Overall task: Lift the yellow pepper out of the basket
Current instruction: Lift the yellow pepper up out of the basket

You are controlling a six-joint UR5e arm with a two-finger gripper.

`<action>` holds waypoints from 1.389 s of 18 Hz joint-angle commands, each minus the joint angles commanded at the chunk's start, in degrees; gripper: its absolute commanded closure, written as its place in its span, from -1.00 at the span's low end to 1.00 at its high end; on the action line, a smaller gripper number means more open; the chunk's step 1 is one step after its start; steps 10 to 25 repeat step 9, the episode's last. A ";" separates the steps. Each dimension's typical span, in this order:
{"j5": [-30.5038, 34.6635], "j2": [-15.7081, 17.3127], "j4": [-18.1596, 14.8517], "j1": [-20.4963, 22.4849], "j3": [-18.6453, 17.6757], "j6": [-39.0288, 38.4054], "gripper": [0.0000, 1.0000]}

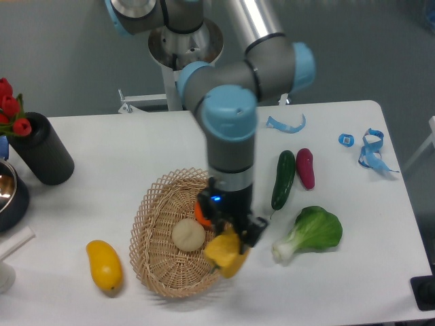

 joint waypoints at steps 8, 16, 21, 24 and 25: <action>0.00 0.00 -1.24 3.35 0.27 3.27 0.72; 0.00 0.00 -1.24 3.35 0.27 3.27 0.72; 0.00 0.00 -1.24 3.35 0.27 3.27 0.72; 0.00 0.00 -1.24 3.35 0.27 3.27 0.72; 0.00 0.00 -1.24 3.35 0.27 3.27 0.72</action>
